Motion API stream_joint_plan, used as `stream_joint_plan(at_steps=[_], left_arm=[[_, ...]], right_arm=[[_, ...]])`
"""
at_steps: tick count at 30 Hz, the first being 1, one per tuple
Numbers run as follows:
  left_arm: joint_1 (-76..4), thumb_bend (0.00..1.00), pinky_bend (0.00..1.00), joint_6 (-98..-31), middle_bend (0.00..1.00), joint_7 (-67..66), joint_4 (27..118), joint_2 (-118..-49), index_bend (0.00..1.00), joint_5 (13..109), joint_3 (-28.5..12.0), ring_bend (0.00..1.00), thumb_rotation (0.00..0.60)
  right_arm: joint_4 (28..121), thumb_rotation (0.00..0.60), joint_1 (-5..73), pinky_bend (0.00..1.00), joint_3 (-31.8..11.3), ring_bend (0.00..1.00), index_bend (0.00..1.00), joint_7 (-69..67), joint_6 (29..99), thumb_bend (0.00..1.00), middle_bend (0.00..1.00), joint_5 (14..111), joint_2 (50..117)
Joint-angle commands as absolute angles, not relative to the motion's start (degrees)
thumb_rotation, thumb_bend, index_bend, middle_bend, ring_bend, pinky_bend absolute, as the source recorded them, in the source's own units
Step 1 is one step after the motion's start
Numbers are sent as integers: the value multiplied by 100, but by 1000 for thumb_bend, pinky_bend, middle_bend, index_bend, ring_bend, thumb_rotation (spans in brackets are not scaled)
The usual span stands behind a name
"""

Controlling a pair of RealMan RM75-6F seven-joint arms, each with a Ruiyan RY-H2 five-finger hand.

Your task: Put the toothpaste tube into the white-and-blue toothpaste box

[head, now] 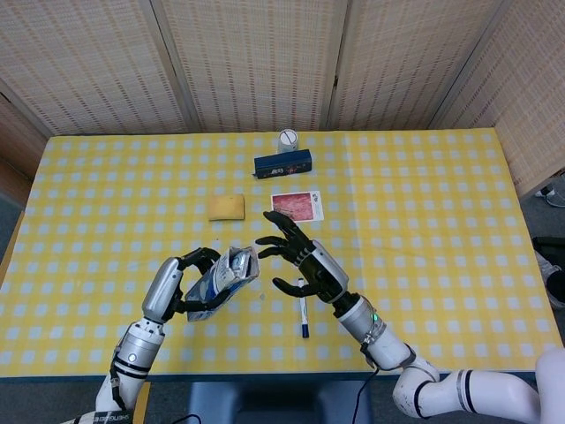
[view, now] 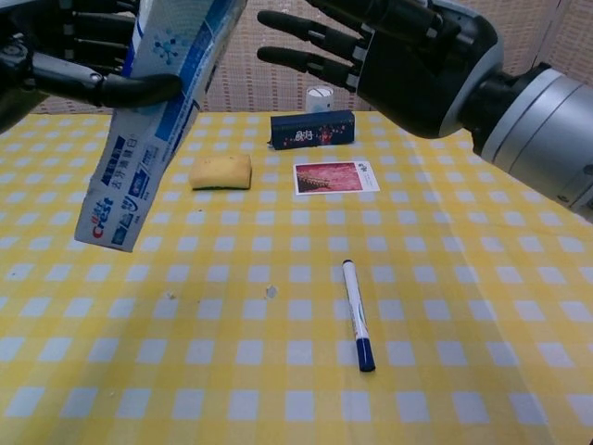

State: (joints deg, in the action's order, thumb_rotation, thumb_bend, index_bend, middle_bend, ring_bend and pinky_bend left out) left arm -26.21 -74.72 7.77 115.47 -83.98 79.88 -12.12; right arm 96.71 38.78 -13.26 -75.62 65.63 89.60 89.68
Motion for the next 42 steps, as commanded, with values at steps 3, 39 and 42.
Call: stream_joint_plan(at_steps=[3, 39, 42], left_arm=[[-2648, 355, 566, -7399, 653, 571, 11370, -8377, 593, 8003, -1137, 532, 600], [-2844, 355, 565, -7251, 653, -1279, 8239, -9541, 596, 8593, -422, 532, 600], [-2883, 355, 565, -7209, 652, -1303, 7826, -9804, 596, 8640, -381, 532, 600]], right_arm=[[9695, 600, 3770, 236, -1096, 187, 0, -7403, 6675, 341, 0, 9167, 8655], [10112, 600, 1797, 0, 51, 0, 0, 2469, 7449, 327, 0, 7887, 6979], [10110, 600, 1747, 0, 83, 0, 0, 2298, 7484, 327, 0, 8014, 6913]])
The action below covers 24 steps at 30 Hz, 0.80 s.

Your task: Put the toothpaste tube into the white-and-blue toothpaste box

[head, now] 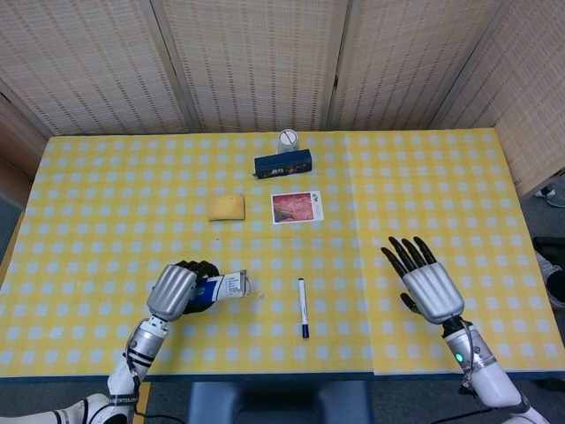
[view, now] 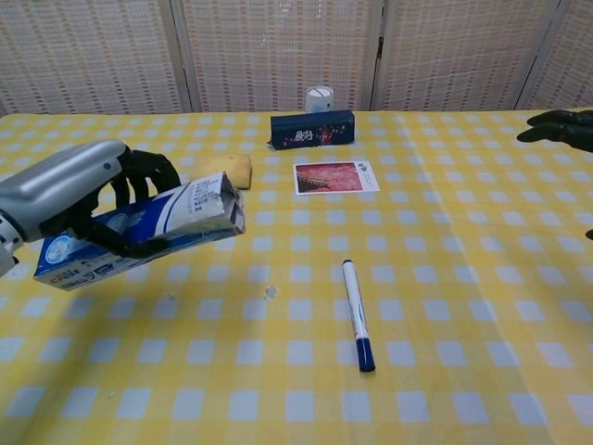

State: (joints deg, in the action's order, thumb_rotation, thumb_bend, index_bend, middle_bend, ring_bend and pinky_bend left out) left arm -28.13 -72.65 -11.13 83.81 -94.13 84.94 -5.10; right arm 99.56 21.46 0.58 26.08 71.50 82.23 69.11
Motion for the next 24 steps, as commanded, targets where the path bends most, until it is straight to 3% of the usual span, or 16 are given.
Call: stream_joint_plan(at_steps=[1, 10, 12, 15, 18, 20, 24], left_arm=[[-2891, 355, 565, -7209, 652, -1288, 7719, -9871, 595, 8652, -379, 532, 600], [-2958, 354, 563, -6875, 653, -1107, 6935, -10336, 592, 8523, -316, 529, 600], [-2977, 353, 539, -6792, 621, -1055, 6876, -10371, 552, 8499, -305, 498, 600], [-3003, 315, 388, -6635, 402, -1035, 6895, -10345, 366, 8442, -281, 325, 600], [-3022, 225, 114, -6649, 78, -1037, 7058, -10235, 69, 8479, -292, 43, 600], [-3005, 186, 17, -6804, 6, -948, 7216, -10151, 4, 8582, -308, 0, 600], [-2919, 142, 0, -7218, 0, -746, 7800, -9735, 0, 8910, -263, 0, 600]], right_arm=[[10103, 600, 1732, 0, 86, 0, 0, 2258, 7503, 327, 0, 8054, 6897], [10051, 600, 1620, 0, 105, 0, 0, 1913, 7544, 327, 0, 8249, 6761], [10051, 600, 1626, 0, 91, 0, 0, 1852, 7486, 326, 0, 8231, 6735], [10067, 600, 1625, 0, 74, 0, 0, 1816, 7432, 326, 0, 8214, 6699], [10109, 600, 1617, 0, 67, 0, 0, 1841, 7390, 327, 0, 8200, 6645], [10136, 600, 1599, 0, 59, 0, 0, 1855, 7397, 327, 0, 8190, 6623], [10190, 600, 1540, 0, 75, 0, 0, 1841, 7437, 327, 0, 8226, 6569]])
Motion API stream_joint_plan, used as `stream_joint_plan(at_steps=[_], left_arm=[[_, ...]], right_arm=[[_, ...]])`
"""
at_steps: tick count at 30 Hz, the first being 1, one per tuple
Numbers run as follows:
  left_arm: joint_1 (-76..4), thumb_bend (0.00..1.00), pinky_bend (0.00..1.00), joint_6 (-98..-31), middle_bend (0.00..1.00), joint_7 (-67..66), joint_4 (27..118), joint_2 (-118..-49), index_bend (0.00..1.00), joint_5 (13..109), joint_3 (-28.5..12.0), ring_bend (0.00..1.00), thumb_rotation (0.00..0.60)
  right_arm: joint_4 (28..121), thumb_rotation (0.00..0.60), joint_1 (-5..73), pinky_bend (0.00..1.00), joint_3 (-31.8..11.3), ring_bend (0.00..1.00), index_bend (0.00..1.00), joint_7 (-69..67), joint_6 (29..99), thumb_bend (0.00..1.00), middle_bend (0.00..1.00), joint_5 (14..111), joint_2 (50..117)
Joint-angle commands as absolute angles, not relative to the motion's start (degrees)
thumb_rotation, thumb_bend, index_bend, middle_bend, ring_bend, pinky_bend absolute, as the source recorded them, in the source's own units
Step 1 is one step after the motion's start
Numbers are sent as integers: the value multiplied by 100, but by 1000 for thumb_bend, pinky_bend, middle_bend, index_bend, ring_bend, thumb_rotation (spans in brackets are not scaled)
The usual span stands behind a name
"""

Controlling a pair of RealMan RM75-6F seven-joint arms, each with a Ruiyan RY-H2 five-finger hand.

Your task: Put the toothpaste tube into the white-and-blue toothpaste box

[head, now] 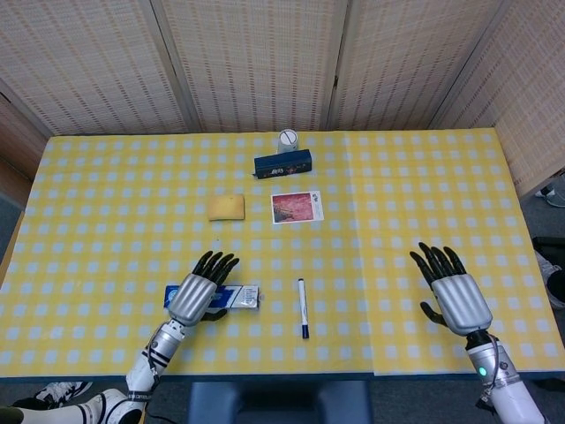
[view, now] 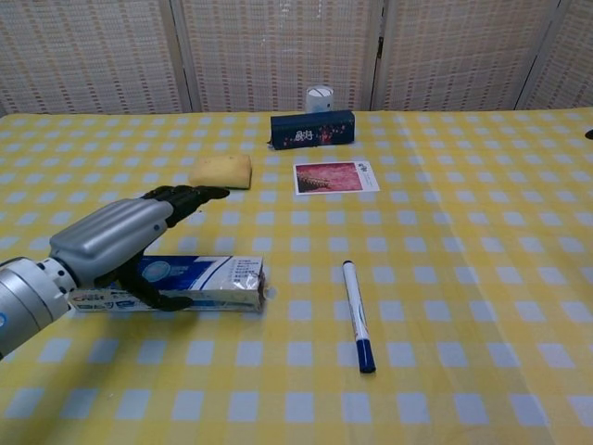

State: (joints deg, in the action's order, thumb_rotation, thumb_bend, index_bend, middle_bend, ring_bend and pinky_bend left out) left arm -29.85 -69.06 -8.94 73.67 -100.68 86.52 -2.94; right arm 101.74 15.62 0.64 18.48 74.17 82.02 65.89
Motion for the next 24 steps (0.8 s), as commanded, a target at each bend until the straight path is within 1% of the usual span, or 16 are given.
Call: stream_joint_plan(at_steps=[1, 3, 7, 10, 12, 14, 16, 19, 21, 24], left_arm=[[-2871, 136, 0, -7406, 0, -712, 8053, -9524, 0, 9067, -229, 0, 600], [-2742, 131, 0, -7776, 0, -708, 8412, -9152, 0, 9332, -154, 0, 600], [-2181, 133, 0, -8579, 0, -655, 9074, -7963, 0, 9681, 243, 0, 600], [-1734, 135, 0, -8907, 0, -175, 9135, -7193, 8, 9652, 632, 0, 600], [-1483, 135, 0, -9030, 0, 144, 8929, -6925, 24, 9580, 834, 0, 600], [-1173, 135, 0, -9202, 4, 301, 8569, -6821, 40, 9511, 1002, 0, 600], [-868, 135, 0, -9405, 12, 193, 8217, -6914, 51, 9364, 1017, 0, 600], [-725, 135, 0, -9464, 16, -435, 8214, -6888, 41, 9345, 979, 0, 600], [-655, 135, 0, -9585, 16, -610, 8234, -6941, 31, 9382, 893, 0, 600], [-604, 135, 0, -9600, 16, -738, 8267, -6982, 26, 9371, 812, 0, 600]], right_arm=[[10206, 600, 1513, 0, 90, 0, 0, 1839, 7467, 327, 0, 8261, 6548], [10232, 600, 1462, 0, 117, 0, 0, 1819, 7538, 327, 0, 8340, 6510], [10208, 600, 1276, 0, 181, 0, 0, 1853, 7838, 327, 0, 8553, 6414], [10132, 600, 1114, 0, 231, 0, 0, 1883, 8071, 327, 0, 8677, 6390], [10061, 600, 1008, 0, 296, 0, 0, 1839, 8191, 327, 0, 8779, 6369], [9956, 600, 881, 0, 388, 0, 0, 1753, 8310, 327, 0, 8892, 6343], [9820, 600, 757, 0, 467, 0, 0, 1643, 8430, 326, 0, 8994, 6335], [9561, 600, 613, 0, 508, 0, 0, 1314, 8586, 326, 0, 9084, 6407], [9479, 600, 608, 0, 514, 0, 0, 1212, 8536, 326, 0, 9101, 6385], [9438, 600, 588, 0, 481, 0, 0, 1048, 8563, 326, 0, 9129, 6349]])
